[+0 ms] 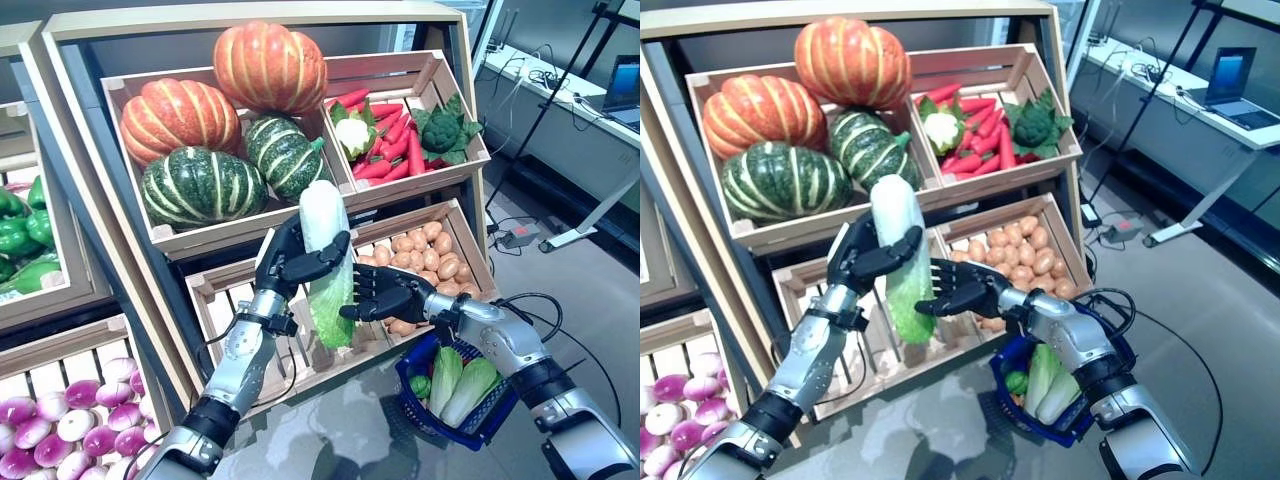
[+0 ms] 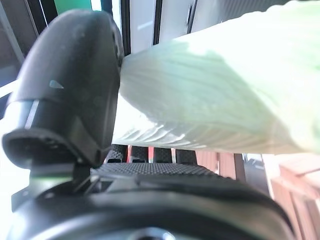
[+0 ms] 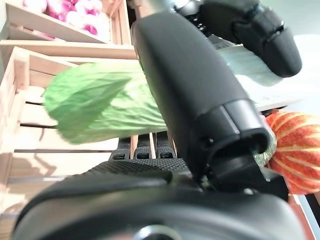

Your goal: Put vegetables into the basket

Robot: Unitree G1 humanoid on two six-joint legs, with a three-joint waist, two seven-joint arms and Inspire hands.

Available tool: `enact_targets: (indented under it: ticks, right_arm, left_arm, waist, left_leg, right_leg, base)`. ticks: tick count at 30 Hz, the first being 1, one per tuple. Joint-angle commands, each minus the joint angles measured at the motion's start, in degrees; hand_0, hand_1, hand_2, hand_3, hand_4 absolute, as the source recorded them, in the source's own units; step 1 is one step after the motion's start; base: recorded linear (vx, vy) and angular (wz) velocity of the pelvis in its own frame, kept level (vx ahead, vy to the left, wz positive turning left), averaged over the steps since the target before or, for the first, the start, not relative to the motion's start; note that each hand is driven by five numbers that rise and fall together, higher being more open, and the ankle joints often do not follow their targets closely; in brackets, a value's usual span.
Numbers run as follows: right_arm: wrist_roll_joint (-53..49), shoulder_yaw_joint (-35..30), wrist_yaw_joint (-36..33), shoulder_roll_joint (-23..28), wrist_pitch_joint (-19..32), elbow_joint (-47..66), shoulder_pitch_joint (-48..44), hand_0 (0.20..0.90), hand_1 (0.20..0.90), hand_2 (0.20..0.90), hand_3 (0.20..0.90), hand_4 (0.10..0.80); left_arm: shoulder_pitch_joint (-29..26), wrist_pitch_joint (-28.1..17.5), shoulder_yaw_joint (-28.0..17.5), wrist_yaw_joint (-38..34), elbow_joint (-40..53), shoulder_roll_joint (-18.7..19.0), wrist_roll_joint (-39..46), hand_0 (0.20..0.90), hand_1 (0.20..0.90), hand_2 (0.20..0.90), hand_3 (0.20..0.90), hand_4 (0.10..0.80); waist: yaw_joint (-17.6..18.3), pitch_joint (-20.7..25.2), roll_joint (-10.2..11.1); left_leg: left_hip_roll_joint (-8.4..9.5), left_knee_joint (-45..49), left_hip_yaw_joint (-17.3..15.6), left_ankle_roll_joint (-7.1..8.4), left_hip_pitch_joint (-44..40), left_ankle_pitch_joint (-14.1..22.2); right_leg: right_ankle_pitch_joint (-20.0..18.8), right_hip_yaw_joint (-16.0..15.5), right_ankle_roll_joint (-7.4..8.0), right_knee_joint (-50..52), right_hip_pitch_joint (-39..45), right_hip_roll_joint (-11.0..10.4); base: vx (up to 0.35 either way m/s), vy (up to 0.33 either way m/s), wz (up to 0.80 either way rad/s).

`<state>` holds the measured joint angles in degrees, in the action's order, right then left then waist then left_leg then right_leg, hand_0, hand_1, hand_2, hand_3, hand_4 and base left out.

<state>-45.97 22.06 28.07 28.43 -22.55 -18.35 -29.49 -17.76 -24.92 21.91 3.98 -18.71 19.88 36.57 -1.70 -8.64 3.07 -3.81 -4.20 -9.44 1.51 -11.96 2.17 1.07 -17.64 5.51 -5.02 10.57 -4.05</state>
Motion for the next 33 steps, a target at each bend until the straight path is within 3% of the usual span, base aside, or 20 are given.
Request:
enact_targets:
  ticks: [1,18,19,20,27,33]
  right_arm:
    - [-8.57,1.39,-0.45,-3.85,2.72,-3.53,-9.92,0.900,0.900,0.900,0.900,0.800]
    - [-11.78,3.03,1.62,-6.10,-3.08,-11.81,-17.64,0.900,0.900,0.900,0.900,0.800]
    - [-11.94,3.10,2.13,-6.29,-3.58,-13.02,-17.70,0.538,0.538,0.538,0.538,0.558]
    - [-12.26,3.11,2.31,-6.41,-3.73,-13.78,-17.59,0.300,0.300,0.300,0.300,0.400]
    - [-13.35,2.35,4.16,-7.26,-4.12,-20.03,-18.08,0.300,0.300,0.300,0.300,0.400]
    - [-13.16,2.47,2.54,-6.52,-3.25,-18.81,-17.20,0.300,0.300,0.300,0.300,0.400]
  left_arm:
    - [-4.94,-7.25,2.85,3.44,6.05,-2.12,2.03,0.300,0.300,0.300,0.300,0.400]
    - [-4.65,-6.71,8.92,11.71,4.95,-4.08,7.80,0.300,0.300,0.300,0.300,0.400]
    - [-4.93,-6.86,9.10,11.81,5.39,-4.19,8.11,0.300,0.300,0.300,0.300,0.400]
    - [-5.07,-6.84,9.22,11.96,5.76,-4.16,8.55,0.300,0.300,0.300,0.300,0.400]
    - [-7.60,-6.85,9.95,10.92,8.62,-3.73,9.18,0.300,0.300,0.300,0.300,0.400]
    - [-8.24,-5.92,9.50,9.52,10.56,-3.07,7.92,0.300,0.300,0.300,0.300,0.400]
  waist:
    - [-0.70,6.98,1.07]
    - [-2.00,7.34,0.94]
    - [-2.09,7.34,0.93]
    - [-2.13,7.34,0.91]
    - [-2.46,7.36,0.66]
    - [-1.98,7.31,0.51]
  left_leg:
    - [0.85,-0.80,-0.24,0.80,2.25,2.15]
    - [0.69,-0.80,0.37,1.05,2.04,2.25]
    - [0.67,-0.80,0.42,1.05,2.01,2.27]
    - [0.67,-0.80,0.46,1.04,1.97,2.26]
    - [0.61,-0.80,0.77,1.02,1.95,2.12]
    - [0.59,-0.80,0.75,1.06,2.07,2.10]
  right_leg:
    - [-0.53,0.99,-0.65,0.02,-0.49,-0.74]
    - [-0.45,0.64,-0.67,0.02,-0.14,-0.95]
    - [-0.44,0.59,-0.68,0.02,-0.09,-0.97]
    - [-0.43,0.55,-0.69,0.02,-0.03,-0.98]
    - [-0.48,0.40,-0.76,0.02,0.06,-1.00]
    - [-0.56,0.90,-0.71,0.02,-0.20,-0.95]
  base:
    - [0.000,0.000,0.00]
    - [-0.004,0.003,0.03]
    - [0.000,0.000,0.00]
    - [0.000,0.000,0.00]
    - [0.000,0.000,0.00]
    - [0.000,0.000,0.00]
